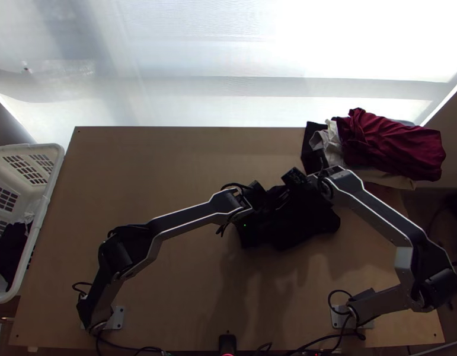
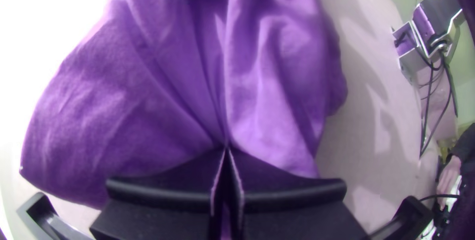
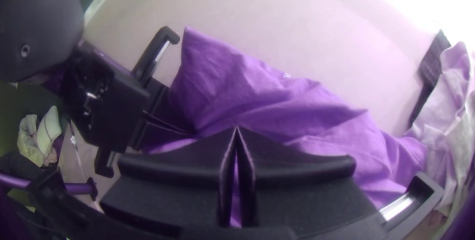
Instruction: Fold the t-shirt
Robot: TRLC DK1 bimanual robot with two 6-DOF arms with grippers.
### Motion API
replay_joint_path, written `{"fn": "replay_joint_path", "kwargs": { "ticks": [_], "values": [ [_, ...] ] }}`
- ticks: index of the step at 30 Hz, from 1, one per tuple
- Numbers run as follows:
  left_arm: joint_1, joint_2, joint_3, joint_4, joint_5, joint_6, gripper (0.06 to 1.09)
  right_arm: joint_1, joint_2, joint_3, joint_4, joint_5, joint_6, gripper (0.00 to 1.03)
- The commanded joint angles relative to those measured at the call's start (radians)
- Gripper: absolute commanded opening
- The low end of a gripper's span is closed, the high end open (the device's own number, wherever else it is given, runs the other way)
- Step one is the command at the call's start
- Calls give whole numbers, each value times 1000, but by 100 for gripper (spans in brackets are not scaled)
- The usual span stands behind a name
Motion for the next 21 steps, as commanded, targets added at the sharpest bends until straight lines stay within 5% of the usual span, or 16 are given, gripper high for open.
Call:
{"fn": "replay_joint_path", "kwargs": {
  "ticks": [1,21],
  "values": [
    [4,-1,-6,-40,2,3,11,35,82,-39,98,6,-1,3],
    [1,-21,-39,-19,-1,3,11,-576,27,-79,58,7,-322,3]
  ]
}}
